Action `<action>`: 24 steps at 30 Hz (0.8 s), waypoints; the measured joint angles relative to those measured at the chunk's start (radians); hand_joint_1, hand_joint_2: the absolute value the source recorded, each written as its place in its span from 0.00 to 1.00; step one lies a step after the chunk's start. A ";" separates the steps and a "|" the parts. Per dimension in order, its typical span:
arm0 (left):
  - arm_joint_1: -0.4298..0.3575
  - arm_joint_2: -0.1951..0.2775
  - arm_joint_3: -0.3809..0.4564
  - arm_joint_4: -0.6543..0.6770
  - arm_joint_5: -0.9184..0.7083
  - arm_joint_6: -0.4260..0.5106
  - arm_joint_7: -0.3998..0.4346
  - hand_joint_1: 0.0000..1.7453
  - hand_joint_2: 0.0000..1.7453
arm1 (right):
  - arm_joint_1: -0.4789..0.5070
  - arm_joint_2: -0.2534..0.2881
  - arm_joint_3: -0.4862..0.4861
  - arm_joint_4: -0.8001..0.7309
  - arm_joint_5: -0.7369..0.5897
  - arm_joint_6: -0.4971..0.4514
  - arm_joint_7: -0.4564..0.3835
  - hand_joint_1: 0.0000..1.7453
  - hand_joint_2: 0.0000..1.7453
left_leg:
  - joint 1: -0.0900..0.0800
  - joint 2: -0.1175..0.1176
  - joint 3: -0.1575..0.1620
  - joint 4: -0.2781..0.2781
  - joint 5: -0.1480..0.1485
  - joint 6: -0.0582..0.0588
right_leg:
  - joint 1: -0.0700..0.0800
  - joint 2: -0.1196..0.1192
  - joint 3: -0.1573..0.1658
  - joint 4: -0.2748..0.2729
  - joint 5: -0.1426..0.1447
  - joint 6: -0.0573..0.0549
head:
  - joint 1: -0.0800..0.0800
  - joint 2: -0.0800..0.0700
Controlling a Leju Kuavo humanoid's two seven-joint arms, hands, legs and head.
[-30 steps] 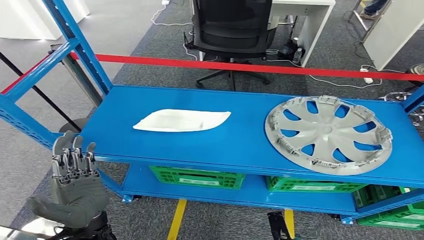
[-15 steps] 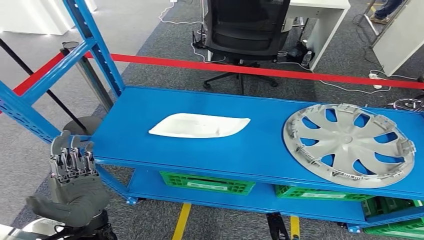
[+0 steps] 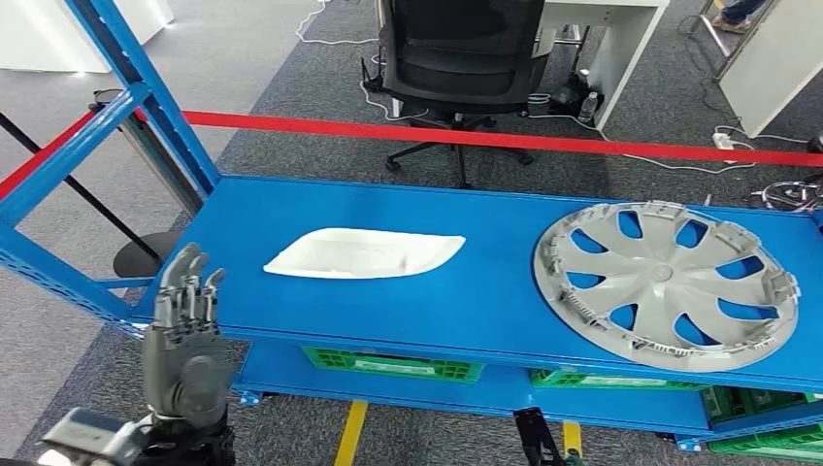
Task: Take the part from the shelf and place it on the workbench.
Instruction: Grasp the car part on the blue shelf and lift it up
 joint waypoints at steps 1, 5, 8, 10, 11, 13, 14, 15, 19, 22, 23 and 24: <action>-0.026 0.007 -0.004 0.020 -0.042 -0.014 0.023 0.00 1.00 | -0.002 -0.001 0.000 0.000 0.008 0.005 0.000 0.00 0.00 | 0.000 0.000 0.015 -0.037 0.010 0.005 | 0.002 0.000 -0.001 0.001 -0.003 0.005 | 0.002 0.000; -0.124 0.027 -0.010 0.113 -0.151 -0.062 0.073 0.00 1.00 | -0.011 -0.003 0.001 0.000 0.035 0.020 0.011 0.00 0.00 | -0.001 -0.002 0.019 -0.057 0.008 0.031 | 0.001 -0.001 -0.008 0.007 -0.011 0.026 | 0.011 0.000; -0.187 0.037 -0.013 0.170 -0.194 -0.074 0.091 0.00 1.00 | -0.017 -0.004 0.003 0.000 0.050 0.027 0.020 0.00 0.00 | 0.001 -0.001 0.022 -0.059 0.008 0.044 | 0.000 -0.003 -0.080 0.151 -0.082 0.036 | 0.019 0.000; -0.222 0.043 -0.017 0.207 -0.235 -0.074 0.117 0.00 1.00 | -0.017 -0.004 0.004 0.000 0.058 0.029 0.026 0.00 0.00 | -0.001 -0.001 0.022 -0.059 0.006 0.047 | 0.000 -0.003 -0.148 0.277 -0.123 0.038 | 0.020 0.000; -0.246 0.047 -0.021 0.230 -0.262 -0.075 0.134 0.00 1.00 | -0.017 -0.004 0.006 0.000 0.063 0.031 0.029 0.00 0.00 | -0.001 -0.002 0.023 -0.059 0.005 0.048 | 0.000 -0.003 -0.164 0.297 -0.117 0.038 | 0.020 0.000; -0.313 0.054 -0.033 0.287 -0.321 -0.089 0.168 0.00 1.00 | -0.021 -0.006 0.011 -0.001 0.078 0.037 0.035 0.00 0.00 | 0.000 -0.005 0.028 -0.059 0.003 0.046 | -0.001 -0.003 -0.135 0.215 -0.051 0.036 | 0.021 0.000; -0.352 0.057 -0.040 0.320 -0.343 -0.098 0.177 0.00 1.00 | -0.025 -0.007 0.013 -0.001 0.086 0.041 0.037 0.00 0.00 | 0.000 -0.007 0.031 -0.058 0.002 0.043 | -0.001 -0.004 -0.104 0.141 -0.013 0.035 | 0.022 0.000; -0.389 0.060 -0.046 0.352 -0.360 -0.106 0.182 0.00 1.00 | -0.030 -0.007 0.016 -0.002 0.092 0.044 0.040 0.00 0.00 | -0.002 -0.008 0.032 -0.056 -0.001 0.038 | -0.001 -0.003 -0.074 0.075 0.015 0.032 | 0.022 0.000; -0.497 0.065 -0.064 0.464 -0.412 -0.110 0.201 0.00 1.00 | -0.041 -0.008 0.019 -0.004 0.108 0.052 0.047 0.00 0.00 | -0.005 -0.007 0.031 -0.059 0.000 0.017 | 0.001 0.002 -0.049 0.013 0.033 0.011 | 0.019 0.000; -0.555 0.061 -0.077 0.524 -0.439 -0.104 0.224 0.00 1.00 | -0.043 -0.008 0.022 -0.006 0.119 0.056 0.049 0.00 0.00 | -0.004 -0.004 0.002 0.001 -0.039 0.002 | -0.003 0.001 -0.047 0.009 0.036 -0.005 | 0.013 0.000; -0.569 0.060 -0.080 0.541 -0.443 -0.103 0.229 0.00 1.00 | -0.044 -0.008 0.024 -0.006 0.121 0.057 0.050 0.00 0.00 | -0.004 -0.003 -0.028 0.061 -0.069 -0.002 | -0.002 0.000 -0.047 0.009 0.035 -0.008 | 0.011 0.000; -0.579 0.058 -0.082 0.557 -0.445 -0.103 0.232 0.00 1.00 | -0.045 -0.008 0.025 -0.007 0.122 0.058 0.051 0.00 0.00 | -0.004 -0.002 -0.064 0.132 -0.099 -0.004 | -0.002 0.000 -0.047 0.009 0.034 -0.011 | 0.009 0.000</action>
